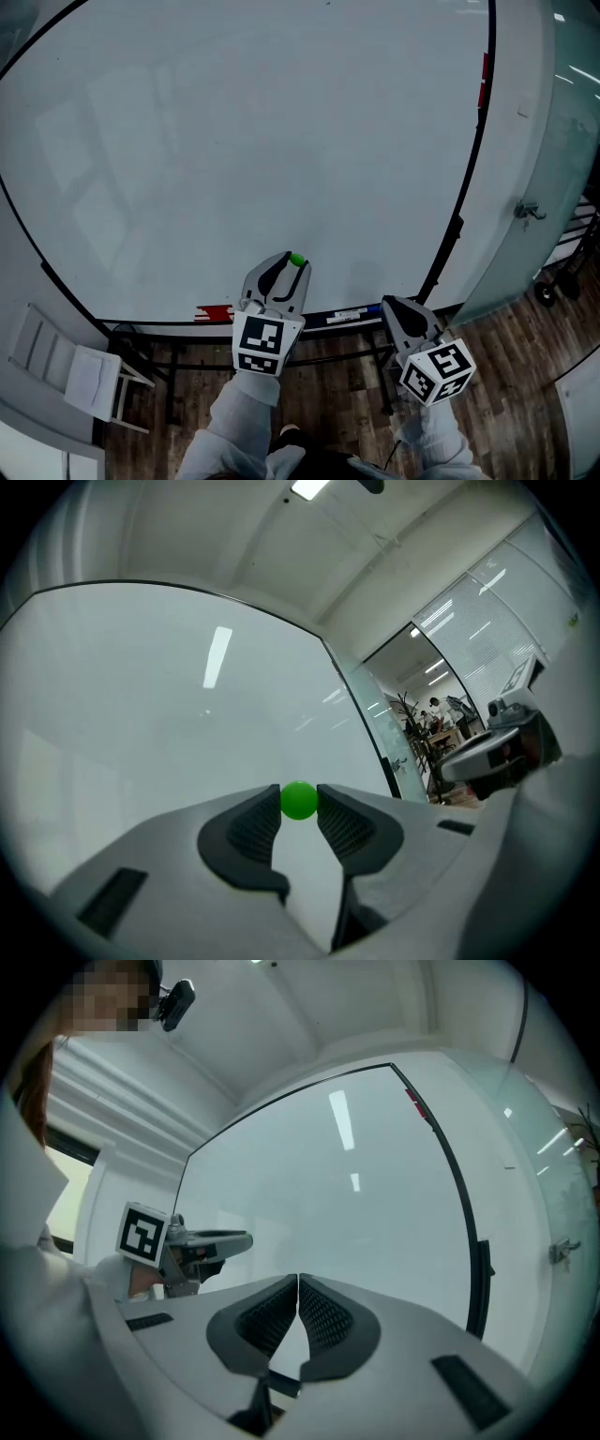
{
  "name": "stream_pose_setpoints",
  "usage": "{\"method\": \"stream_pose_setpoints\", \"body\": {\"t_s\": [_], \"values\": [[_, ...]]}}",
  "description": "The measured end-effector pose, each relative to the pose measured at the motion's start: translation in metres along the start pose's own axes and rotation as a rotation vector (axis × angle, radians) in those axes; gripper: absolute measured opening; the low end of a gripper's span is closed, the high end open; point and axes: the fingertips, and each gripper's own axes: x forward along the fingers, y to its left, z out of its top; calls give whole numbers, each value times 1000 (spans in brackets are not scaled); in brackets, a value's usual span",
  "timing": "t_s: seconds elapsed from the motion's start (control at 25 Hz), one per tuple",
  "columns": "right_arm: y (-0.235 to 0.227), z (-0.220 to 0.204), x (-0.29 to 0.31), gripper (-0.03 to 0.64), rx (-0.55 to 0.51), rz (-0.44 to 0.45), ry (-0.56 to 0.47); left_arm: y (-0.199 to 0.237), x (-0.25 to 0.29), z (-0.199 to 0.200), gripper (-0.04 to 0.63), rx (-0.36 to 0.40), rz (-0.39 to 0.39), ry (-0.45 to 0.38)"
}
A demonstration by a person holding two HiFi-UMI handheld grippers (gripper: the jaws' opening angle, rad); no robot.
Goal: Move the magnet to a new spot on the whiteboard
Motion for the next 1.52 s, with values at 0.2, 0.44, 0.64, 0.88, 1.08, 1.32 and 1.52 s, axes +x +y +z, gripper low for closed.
{"method": "stream_pose_setpoints", "body": {"t_s": [0.2, 0.44, 0.64, 0.88, 1.08, 1.32, 1.52], "values": [[-13, 43, 16, 29, -42, 20, -75, 8, 20, 30, 124, 28, -1, -37], [-15, 86, 47, 29, -127, 56, -114, 28, 45, 82, 124, 112, 26, -96], [-19, 126, 68, 29, -178, 67, -164, 41, 63, 118, 124, 172, 42, -134], [-27, 163, 83, 29, -230, 60, -200, 70, 77, 162, 124, 240, 112, -165], [-35, 180, 87, 29, -248, 45, -223, 91, 85, 185, 124, 316, 179, -148], [-35, 191, 92, 29, -263, 41, -244, 107, 93, 195, 124, 398, 240, -101], [-34, 190, 94, 29, -261, 46, -248, 108, 96, 194, 124, 463, 279, -71]]}}
